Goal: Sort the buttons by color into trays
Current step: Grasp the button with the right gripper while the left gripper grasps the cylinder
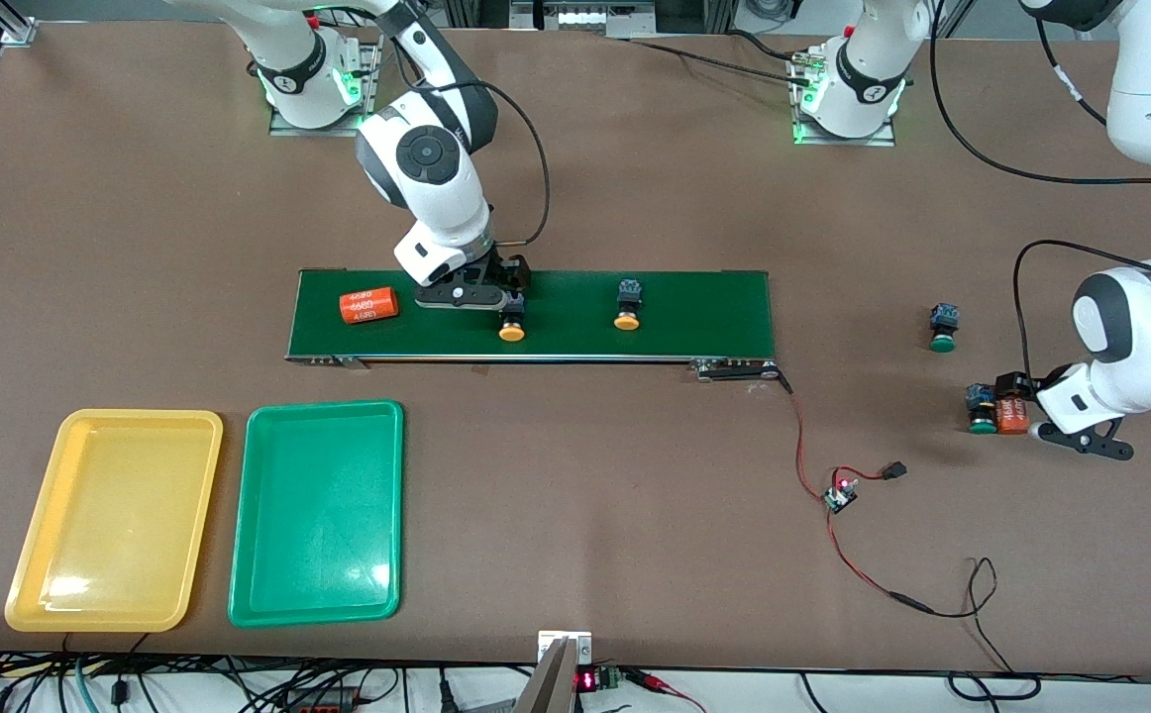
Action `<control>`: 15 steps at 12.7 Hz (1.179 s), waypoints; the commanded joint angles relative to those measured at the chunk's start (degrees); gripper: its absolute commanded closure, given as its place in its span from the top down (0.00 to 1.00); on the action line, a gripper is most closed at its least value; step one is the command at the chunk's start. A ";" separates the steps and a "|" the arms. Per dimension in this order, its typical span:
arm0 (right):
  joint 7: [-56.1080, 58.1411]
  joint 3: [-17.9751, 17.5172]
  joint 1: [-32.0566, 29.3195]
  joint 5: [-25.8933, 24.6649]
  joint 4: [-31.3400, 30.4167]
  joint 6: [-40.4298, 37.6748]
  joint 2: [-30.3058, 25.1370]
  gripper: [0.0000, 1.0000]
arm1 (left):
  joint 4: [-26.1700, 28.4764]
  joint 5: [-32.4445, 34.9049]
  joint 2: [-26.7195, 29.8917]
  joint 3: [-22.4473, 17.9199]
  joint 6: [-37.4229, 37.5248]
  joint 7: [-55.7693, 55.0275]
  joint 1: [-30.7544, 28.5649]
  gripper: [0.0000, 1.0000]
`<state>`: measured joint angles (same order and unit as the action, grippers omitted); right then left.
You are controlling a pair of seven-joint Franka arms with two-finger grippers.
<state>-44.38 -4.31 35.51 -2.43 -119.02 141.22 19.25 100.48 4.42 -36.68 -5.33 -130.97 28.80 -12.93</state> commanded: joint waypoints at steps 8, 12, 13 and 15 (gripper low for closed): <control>0.78 0.36 -0.09 -0.03 1.07 4.51 3.68 0.68 | 0.51 -4.95 -1.03 -0.03 -0.95 1.61 -1.05 0.17; 0.87 0.53 -0.18 -0.21 0.98 4.42 3.60 0.15 | -0.20 -4.43 3.79 0.93 7.19 1.52 -0.43 0.11; 1.05 1.23 -0.18 -0.47 0.98 4.42 3.60 0.12 | -0.20 -4.42 5.28 1.20 9.05 1.52 0.35 0.11; 2.88 2.37 -0.09 -0.56 1.07 3.98 3.34 0.09 | -0.28 -4.25 8.71 1.72 15.27 1.52 2.81 0.12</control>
<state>-43.68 -2.98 35.49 -2.43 -118.90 145.51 22.34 99.33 0.82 -32.10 -3.91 -120.72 28.96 -12.26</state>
